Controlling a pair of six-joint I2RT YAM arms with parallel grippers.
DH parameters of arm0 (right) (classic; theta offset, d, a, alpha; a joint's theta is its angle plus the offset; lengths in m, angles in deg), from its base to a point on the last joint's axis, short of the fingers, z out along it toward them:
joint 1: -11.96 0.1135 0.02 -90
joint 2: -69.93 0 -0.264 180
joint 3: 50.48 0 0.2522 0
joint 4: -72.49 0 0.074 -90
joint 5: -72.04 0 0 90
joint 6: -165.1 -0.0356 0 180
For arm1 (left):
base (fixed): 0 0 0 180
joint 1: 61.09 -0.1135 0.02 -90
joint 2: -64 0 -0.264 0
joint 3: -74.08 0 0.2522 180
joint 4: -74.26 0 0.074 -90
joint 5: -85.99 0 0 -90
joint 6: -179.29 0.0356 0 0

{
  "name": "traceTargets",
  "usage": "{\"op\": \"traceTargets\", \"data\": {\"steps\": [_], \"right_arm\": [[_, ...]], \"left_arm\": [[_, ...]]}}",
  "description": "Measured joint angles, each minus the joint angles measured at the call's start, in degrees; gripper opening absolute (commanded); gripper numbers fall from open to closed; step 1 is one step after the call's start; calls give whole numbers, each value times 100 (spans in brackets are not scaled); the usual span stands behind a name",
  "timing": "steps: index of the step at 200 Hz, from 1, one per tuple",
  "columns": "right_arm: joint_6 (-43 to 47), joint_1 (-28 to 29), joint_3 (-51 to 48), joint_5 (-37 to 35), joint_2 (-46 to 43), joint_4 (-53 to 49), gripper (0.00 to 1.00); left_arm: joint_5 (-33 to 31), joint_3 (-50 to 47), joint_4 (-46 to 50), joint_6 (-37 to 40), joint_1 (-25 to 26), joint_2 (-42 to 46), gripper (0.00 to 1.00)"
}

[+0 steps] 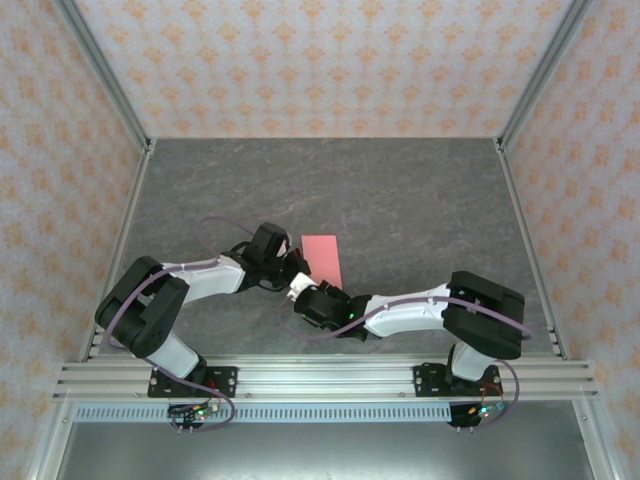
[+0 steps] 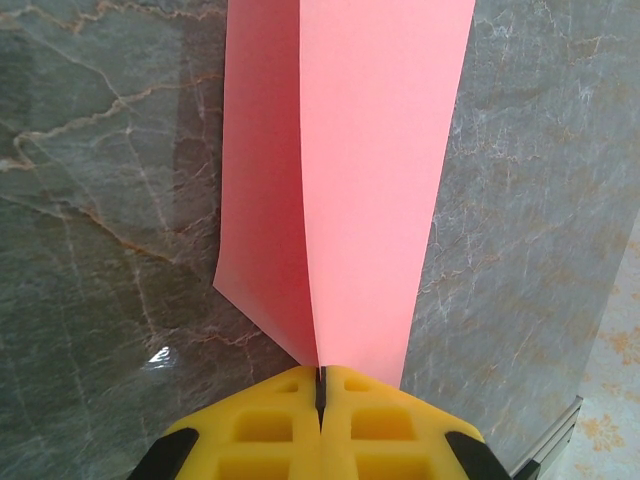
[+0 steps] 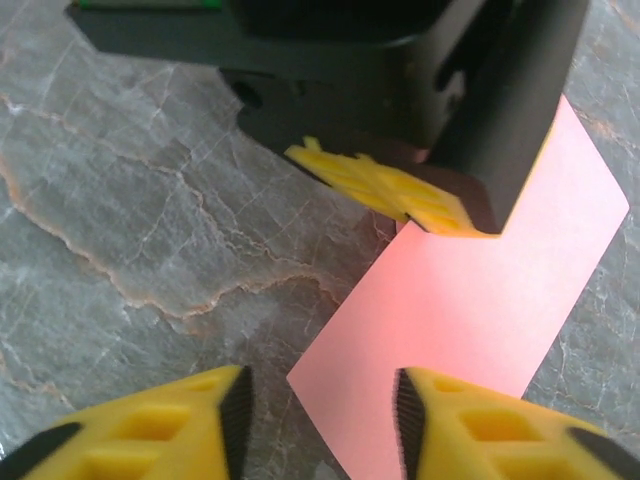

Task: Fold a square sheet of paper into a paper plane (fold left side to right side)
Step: Third fold the triangle at the center of the table.

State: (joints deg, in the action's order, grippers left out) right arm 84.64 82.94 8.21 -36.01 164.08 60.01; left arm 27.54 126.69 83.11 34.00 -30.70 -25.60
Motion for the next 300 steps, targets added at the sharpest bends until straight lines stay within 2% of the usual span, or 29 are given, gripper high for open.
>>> {"op": "traceTargets", "data": {"steps": [31,61,76,138,161,192,215,238,277,300], "right_arm": [[87,-28,11,15,0,33,0],[170,-83,20,157,0,13,0],[190,-109,37,275,-24,13,0],[186,-378,116,914,-181,9,0],[160,-387,170,1043,-181,9,0],[96,-494,177,1189,-175,-216,0],[52,-529,177,1237,-175,-315,0],[9,-529,177,1294,-175,-341,0],[-57,-551,168,1349,-175,-341,0],[-76,-553,168,1366,-173,-341,0]], "left_arm": [[4,0,63,22,0,66,3],[-2,59,361,219,0,164,10],[-46,87,531,323,-2,223,20],[-216,98,1388,907,-205,669,53],[-310,212,1762,1163,-275,769,57],[-326,479,1956,1360,-452,837,55],[-323,743,1967,1469,-538,813,50],[-282,1016,1899,1543,-566,610,41],[238,1519,1493,1628,-566,-437,29],[540,1961,1338,1641,-566,-1241,26]]}}
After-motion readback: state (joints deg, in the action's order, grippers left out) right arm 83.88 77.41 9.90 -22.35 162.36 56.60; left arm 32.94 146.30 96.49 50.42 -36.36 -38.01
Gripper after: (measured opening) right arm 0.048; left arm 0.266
